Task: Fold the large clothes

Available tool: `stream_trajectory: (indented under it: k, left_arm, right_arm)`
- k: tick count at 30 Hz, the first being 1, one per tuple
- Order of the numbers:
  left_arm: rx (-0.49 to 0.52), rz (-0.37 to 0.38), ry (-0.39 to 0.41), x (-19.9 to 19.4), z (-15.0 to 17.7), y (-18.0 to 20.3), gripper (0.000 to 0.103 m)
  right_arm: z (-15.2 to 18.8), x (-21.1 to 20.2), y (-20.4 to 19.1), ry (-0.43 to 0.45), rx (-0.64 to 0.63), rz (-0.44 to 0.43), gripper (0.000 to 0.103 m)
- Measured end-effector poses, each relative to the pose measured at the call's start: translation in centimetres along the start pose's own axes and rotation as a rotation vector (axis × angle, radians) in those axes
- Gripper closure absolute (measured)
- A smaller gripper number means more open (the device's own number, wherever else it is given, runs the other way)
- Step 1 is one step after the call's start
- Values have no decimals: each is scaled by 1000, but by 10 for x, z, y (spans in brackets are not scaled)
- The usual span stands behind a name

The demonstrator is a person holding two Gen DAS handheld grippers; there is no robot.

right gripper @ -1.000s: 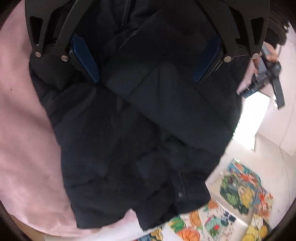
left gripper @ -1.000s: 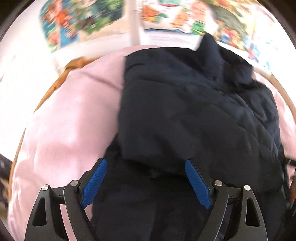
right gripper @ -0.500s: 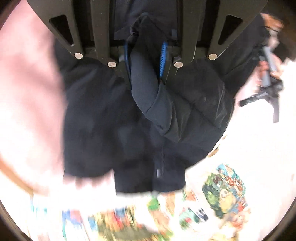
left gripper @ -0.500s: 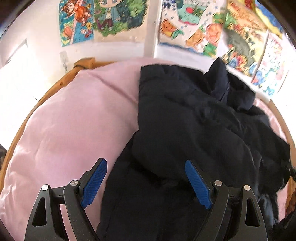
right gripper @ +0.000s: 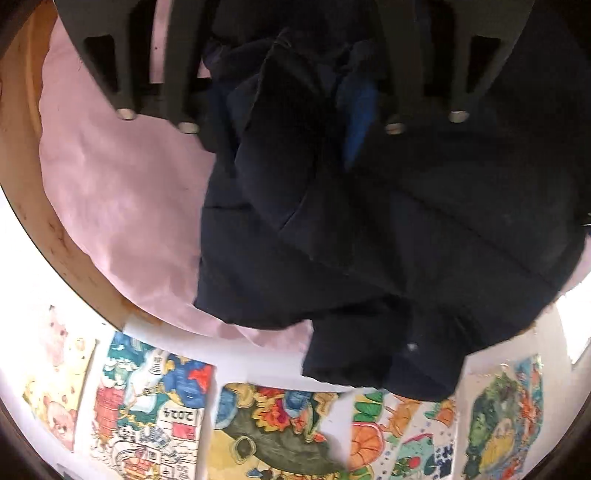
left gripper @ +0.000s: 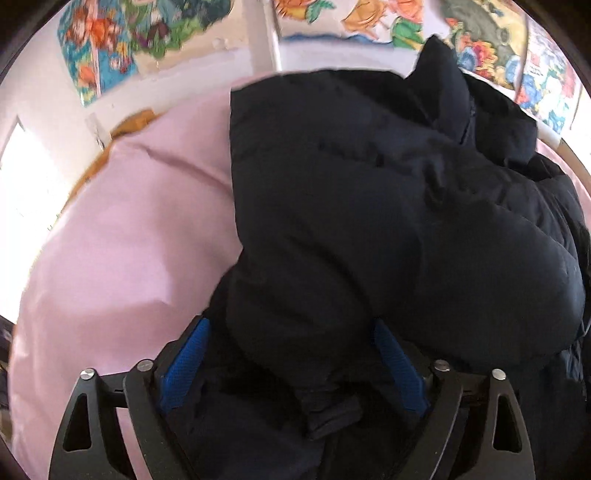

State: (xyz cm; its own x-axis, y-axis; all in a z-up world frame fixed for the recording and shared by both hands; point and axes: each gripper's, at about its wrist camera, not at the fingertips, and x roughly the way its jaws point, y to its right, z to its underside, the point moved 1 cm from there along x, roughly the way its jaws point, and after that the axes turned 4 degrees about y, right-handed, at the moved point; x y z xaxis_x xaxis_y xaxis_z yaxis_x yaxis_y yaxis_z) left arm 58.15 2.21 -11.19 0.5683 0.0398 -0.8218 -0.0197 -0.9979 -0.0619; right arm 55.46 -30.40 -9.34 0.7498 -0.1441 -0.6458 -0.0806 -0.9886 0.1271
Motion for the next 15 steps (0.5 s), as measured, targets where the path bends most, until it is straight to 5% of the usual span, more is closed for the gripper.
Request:
stream_trajectory:
  k: [8, 12, 15]
  left_arm:
    - [-96, 78, -32, 21, 2, -21, 0]
    - [-128, 113, 43, -1, -1, -31, 0]
    - [-154, 153, 170, -29, -9, -42, 0]
  right_arm:
    - [11, 16, -16, 43, -49, 95, 19]
    - [12, 12, 8, 32, 71, -12, 18]
    - [0, -15, 37, 87, 178, -110, 18]
